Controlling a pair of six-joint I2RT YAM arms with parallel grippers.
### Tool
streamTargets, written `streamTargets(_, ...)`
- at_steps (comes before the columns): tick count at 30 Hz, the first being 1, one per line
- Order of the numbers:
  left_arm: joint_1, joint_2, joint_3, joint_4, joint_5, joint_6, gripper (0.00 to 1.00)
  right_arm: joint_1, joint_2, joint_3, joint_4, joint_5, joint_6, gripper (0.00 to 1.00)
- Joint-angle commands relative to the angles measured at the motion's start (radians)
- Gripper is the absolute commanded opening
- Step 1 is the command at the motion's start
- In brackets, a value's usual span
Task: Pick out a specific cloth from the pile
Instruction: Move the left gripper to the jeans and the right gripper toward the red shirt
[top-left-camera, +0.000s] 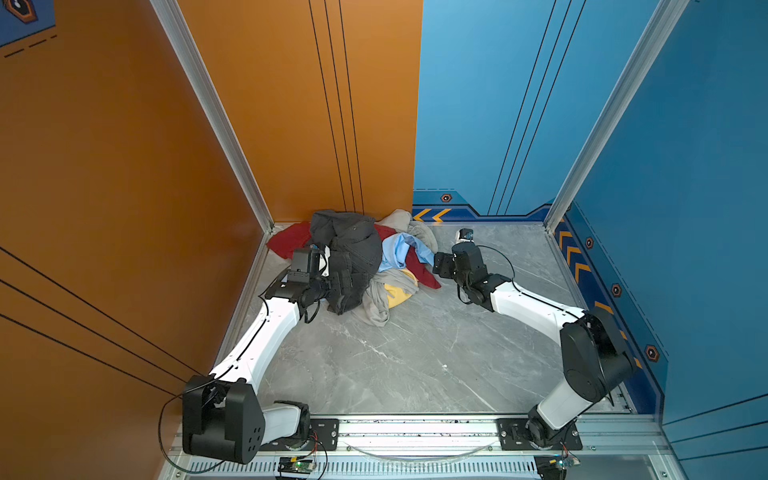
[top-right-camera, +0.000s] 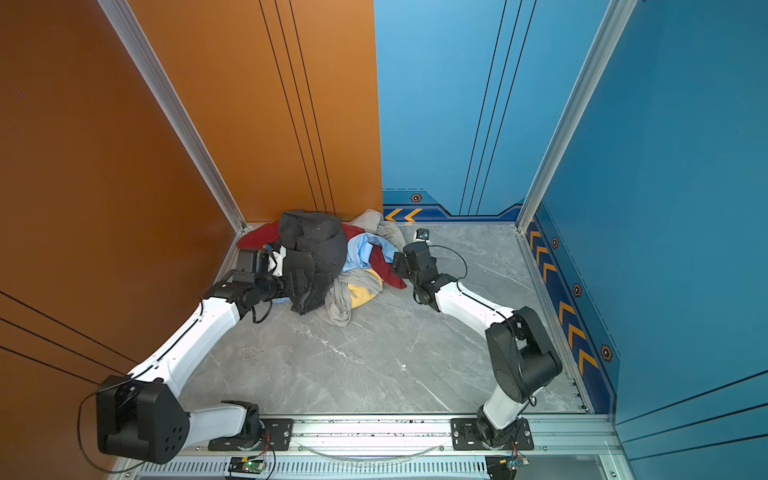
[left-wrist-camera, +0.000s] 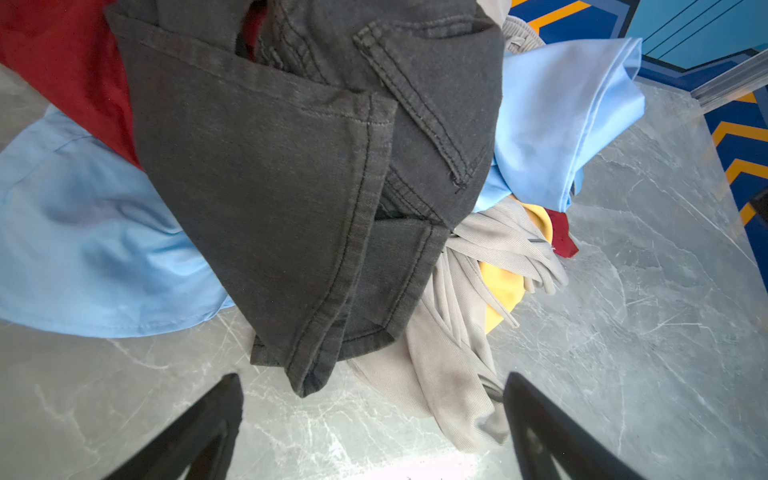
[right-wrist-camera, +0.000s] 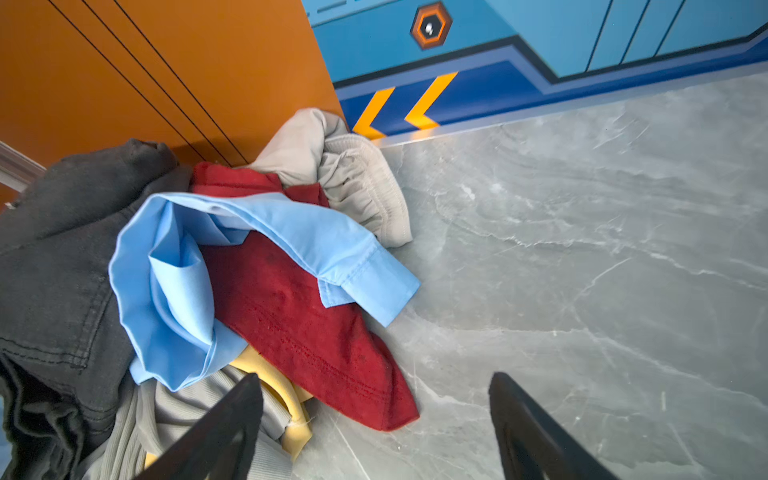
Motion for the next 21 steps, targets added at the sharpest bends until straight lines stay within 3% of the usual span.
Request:
streamTargets(1, -0.001, -0.028, 0.016, -0.032, -0.005, 0.023, 0.98, 0.007, 0.047, 0.038, -0.009, -0.062, 0.06, 0.85)
streamTargets(21, 0.078, -0.054, 0.006, -0.021, -0.043, -0.041, 0.98, -0.016, 0.204, 0.046, 0.012, -0.111, 0.106, 0.8)
